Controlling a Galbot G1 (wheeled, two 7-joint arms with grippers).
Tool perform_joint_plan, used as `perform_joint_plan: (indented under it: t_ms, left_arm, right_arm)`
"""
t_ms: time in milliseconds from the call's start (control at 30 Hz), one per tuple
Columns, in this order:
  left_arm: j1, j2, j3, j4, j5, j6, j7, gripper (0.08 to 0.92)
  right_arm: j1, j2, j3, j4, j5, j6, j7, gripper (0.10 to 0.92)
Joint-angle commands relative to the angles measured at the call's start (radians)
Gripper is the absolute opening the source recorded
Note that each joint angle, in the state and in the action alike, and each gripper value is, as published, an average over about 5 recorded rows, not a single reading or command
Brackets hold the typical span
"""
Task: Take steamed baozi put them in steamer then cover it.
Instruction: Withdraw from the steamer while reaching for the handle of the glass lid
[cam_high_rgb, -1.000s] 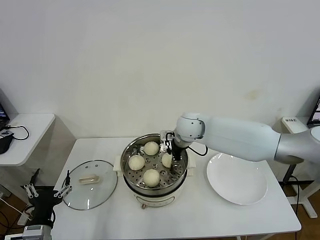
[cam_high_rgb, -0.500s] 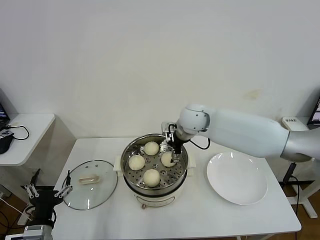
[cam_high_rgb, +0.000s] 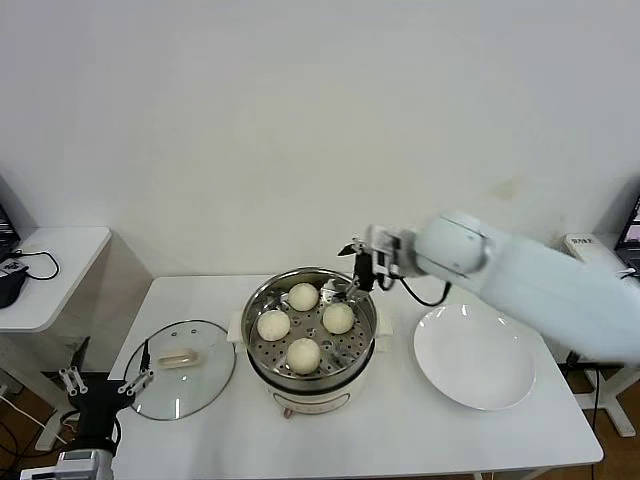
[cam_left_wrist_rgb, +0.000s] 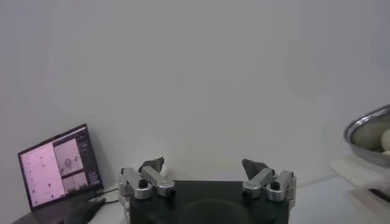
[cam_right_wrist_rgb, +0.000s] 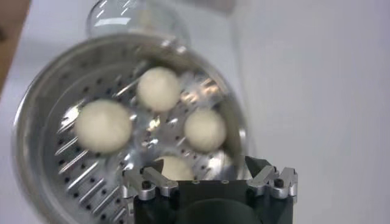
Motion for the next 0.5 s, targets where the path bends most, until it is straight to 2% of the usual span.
perform_joint_plan:
  t_ms: [33, 167, 300, 400, 500]
  left_arm:
    - [-0.01, -0.008, 0.023, 0.013, 0.014, -0.007, -0.002, 0.823]
    - [-0.024, -0.016, 0.049, 0.044, 0.044, -0.018, -0.01, 0.823]
    - [-0.043, -0.01, 0.063, 0.082, 0.099, -0.02, -0.025, 0.823]
    - [-0.06, 0.005, 0.062, 0.125, 0.215, -0.021, -0.035, 0.823]
    - [-0.076, 0.027, 0.045, 0.184, 0.426, -0.038, -0.031, 0.823]
  right_arm:
    - [-1.035, -0.03, 0.928, 0.211, -0.25, 0.407, 0.344, 0.823]
    - [-1.28, 0.226, 1.211, 0.198, -0.335, 0.596, 0.325, 0.823]
    - [-1.418, 0.466, 1.443, 0.172, -0.331, 0.737, 0.278, 0.823]
    - [-1.497, 0.584, 1.555, 0.168, -0.274, 0.782, 0.255, 0.823]
    - [-1.582, 0.641, 1.606, 0.187, -0.227, 0.784, 0.251, 0.823]
